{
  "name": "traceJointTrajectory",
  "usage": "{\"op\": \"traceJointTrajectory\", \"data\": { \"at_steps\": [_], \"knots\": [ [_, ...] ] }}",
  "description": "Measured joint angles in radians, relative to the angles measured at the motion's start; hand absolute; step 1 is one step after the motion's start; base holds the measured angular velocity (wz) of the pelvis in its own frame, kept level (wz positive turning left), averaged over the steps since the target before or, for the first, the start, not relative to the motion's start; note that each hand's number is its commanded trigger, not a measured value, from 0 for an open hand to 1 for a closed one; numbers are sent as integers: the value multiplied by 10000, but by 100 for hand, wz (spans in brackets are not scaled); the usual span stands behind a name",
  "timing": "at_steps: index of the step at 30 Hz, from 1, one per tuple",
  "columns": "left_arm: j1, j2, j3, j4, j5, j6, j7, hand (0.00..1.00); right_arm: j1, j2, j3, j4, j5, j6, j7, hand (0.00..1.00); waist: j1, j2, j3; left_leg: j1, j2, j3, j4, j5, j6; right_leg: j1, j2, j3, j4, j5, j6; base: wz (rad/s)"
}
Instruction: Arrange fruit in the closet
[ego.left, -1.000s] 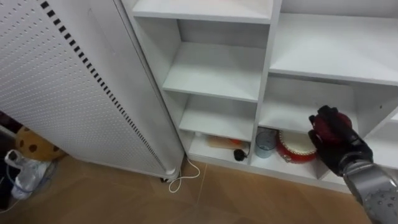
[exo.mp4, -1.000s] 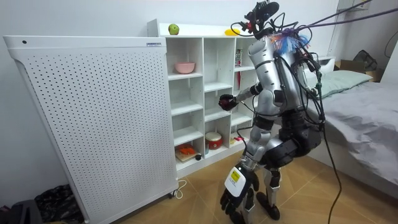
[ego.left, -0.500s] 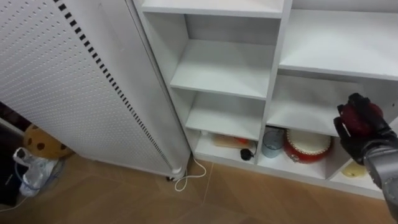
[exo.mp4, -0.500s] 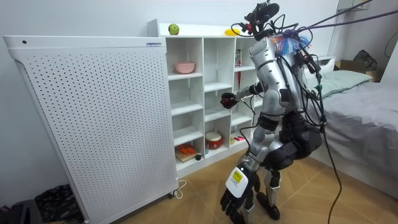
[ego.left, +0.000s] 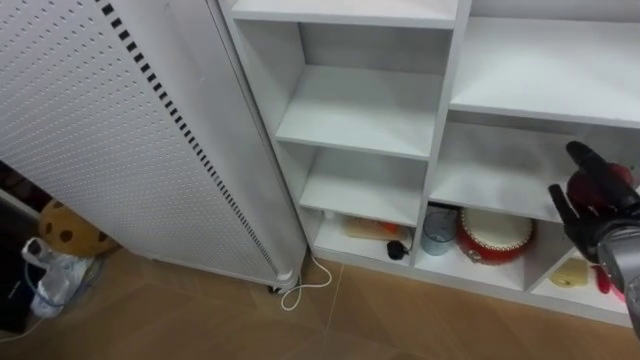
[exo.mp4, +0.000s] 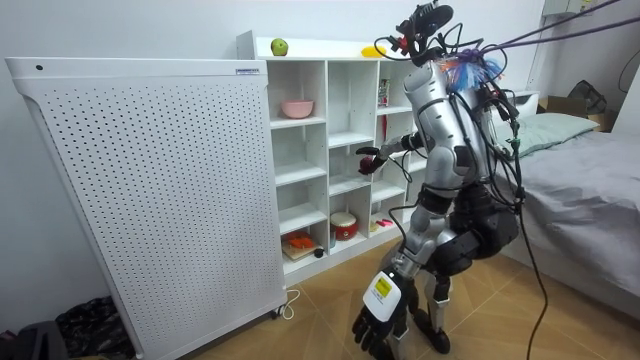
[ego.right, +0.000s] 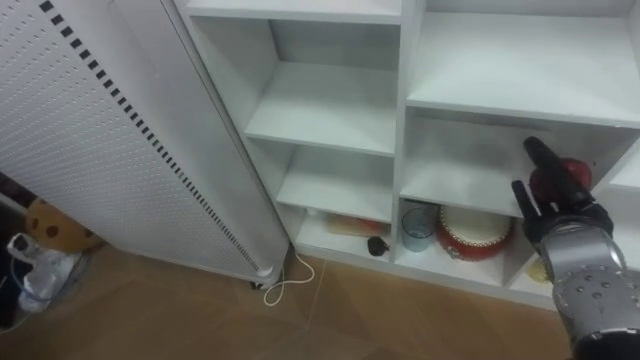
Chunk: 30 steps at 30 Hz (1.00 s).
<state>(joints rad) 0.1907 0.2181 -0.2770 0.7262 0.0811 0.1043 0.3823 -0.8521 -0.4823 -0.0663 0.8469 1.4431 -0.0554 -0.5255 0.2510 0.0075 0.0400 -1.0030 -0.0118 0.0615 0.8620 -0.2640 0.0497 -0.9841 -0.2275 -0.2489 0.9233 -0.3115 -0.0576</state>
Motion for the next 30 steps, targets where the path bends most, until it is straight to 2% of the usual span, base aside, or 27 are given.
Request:
{"op": "traceJointTrajectory", "data": {
  "at_steps": [11,19,26,30],
  "knots": [
    [27,1,-5,-52,-77,-11,1,0,-22,-5,-55,0,-3,1,165,0,-51,-3,2,23,-4,-51,18,1,-1,44,-39,-21,9,-4,2,0],
    [191,28,-10,-104,-102,-19,4,0,-23,-5,-47,5,-7,149,287,0,-226,-50,27,26,-20,-55,20,-2,3,65,-99,-76,8,-4,1,0],
    [260,56,-12,-332,-92,-16,35,0,-22,-5,-45,287,-54,337,798,0,-260,-79,43,88,-17,-53,38,-3,6,137,-105,-88,6,-3,2,0],
    [363,196,-14,-475,-64,20,-113,0,9,-10,184,1081,-260,463,1288,0,-257,-78,45,471,-13,-64,24,-53,38,551,-134,-155,-21,-69,23,0]
  ]
}}
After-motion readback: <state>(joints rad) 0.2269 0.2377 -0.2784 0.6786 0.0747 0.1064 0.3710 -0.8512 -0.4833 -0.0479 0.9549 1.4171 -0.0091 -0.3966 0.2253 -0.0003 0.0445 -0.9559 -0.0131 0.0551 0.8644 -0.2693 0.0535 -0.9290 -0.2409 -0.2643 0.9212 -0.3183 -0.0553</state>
